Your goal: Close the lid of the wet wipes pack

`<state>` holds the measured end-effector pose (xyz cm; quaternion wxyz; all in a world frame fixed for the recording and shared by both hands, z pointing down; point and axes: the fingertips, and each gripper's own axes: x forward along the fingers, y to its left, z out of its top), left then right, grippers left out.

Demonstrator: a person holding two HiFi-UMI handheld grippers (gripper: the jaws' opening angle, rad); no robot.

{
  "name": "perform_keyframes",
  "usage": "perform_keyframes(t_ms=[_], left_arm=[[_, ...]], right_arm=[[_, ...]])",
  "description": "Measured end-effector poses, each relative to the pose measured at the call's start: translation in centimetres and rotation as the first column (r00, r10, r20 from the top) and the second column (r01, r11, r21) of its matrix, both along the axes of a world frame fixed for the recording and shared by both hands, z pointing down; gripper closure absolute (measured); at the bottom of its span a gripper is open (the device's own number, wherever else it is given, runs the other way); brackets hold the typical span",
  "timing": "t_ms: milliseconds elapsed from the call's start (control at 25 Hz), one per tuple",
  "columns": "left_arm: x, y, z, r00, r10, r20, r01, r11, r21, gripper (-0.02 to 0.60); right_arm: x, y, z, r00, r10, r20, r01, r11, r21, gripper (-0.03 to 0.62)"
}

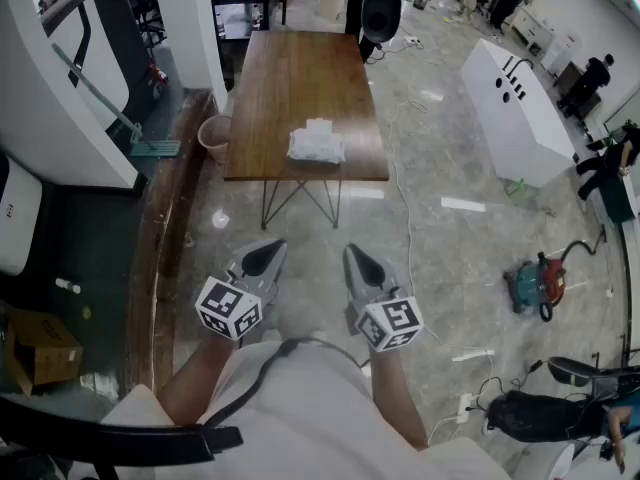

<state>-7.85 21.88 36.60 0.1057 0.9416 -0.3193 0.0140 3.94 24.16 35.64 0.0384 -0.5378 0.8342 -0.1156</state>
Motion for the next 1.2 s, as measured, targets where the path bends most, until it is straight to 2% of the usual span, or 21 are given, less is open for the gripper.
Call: perform_keyframes(t_ms=[280, 560, 1200], left_arm=[[-1.0, 0.0, 0.2, 1.0, -0.01, 0.005, 0.01, 1.0, -0.003, 0.58], [-2.7, -0.1, 0.8, 1.0, -0.001, -0.009, 0.0, 1.0, -0.025, 0.58], [-6.4, -0.5, 2.0, 1.0, 0.024, -0.002, -0.024, 1.0, -0.018, 0.58]], right_arm=[[-0.6, 0.1, 0.4, 0.999, -0.013, 0.045, 0.014, 1.0, -0.008, 0.586], [-1.9, 0.0, 0.6, 0.999, -0.02, 0.048, 0.02, 1.0, -0.007, 0.586], [-4.9, 0.7, 1.8, 0.999, 0.027, 0.033, -0.026, 0.999, -0.037, 0.586]])
